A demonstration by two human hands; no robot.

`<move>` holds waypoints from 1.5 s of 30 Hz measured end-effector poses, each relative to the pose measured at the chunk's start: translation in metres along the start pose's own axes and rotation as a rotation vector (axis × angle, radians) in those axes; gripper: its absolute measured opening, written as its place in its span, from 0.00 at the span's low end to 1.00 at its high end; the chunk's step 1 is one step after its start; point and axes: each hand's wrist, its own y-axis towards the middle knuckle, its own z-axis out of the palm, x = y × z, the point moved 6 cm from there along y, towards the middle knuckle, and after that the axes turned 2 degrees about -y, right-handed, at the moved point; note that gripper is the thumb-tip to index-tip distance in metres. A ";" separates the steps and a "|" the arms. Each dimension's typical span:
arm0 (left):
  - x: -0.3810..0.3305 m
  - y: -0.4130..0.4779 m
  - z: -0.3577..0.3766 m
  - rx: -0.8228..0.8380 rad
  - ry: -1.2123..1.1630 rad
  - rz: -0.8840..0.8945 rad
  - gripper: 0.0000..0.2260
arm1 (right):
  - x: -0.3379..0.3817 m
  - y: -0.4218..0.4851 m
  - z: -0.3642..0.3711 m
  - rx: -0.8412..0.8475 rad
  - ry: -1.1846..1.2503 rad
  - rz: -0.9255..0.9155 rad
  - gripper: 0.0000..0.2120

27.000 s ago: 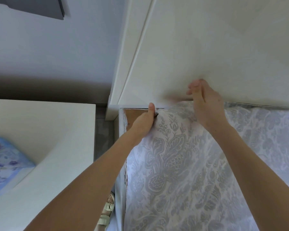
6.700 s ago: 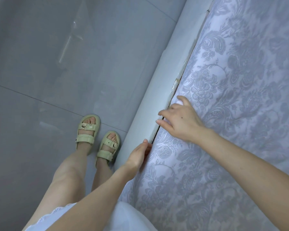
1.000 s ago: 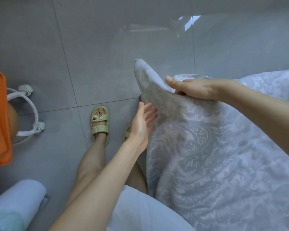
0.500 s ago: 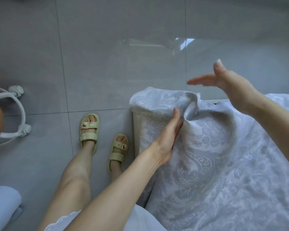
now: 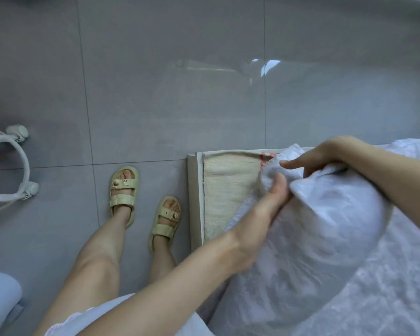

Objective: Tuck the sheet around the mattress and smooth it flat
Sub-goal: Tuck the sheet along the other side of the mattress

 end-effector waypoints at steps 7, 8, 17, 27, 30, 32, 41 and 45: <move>-0.052 0.007 -0.092 -0.465 0.258 0.071 0.23 | 0.008 0.026 -0.020 -0.119 0.406 -0.033 0.38; -0.057 0.012 -0.095 -0.468 0.297 0.079 0.22 | 0.010 0.029 -0.021 -0.117 0.427 -0.037 0.40; -0.062 0.045 -0.068 -0.052 0.493 -0.255 0.34 | 0.027 0.026 -0.032 -0.148 0.445 -0.241 0.41; -0.050 0.047 -0.069 -0.036 0.473 -0.504 0.34 | 0.019 0.042 -0.064 -0.448 0.604 -0.512 0.33; -0.050 0.051 -0.069 0.005 0.502 -0.530 0.39 | 0.021 0.057 -0.058 -0.357 0.577 -0.489 0.30; -0.049 0.053 -0.068 0.013 0.523 -0.524 0.41 | 0.021 0.068 -0.058 -0.334 0.564 -0.451 0.29; -0.049 0.054 -0.058 0.020 0.526 -0.429 0.40 | 0.011 0.085 -0.069 -0.504 0.439 -0.346 0.32; -0.045 0.050 -0.052 0.067 0.538 -0.453 0.40 | 0.007 0.048 -0.059 -0.505 0.575 -0.481 0.28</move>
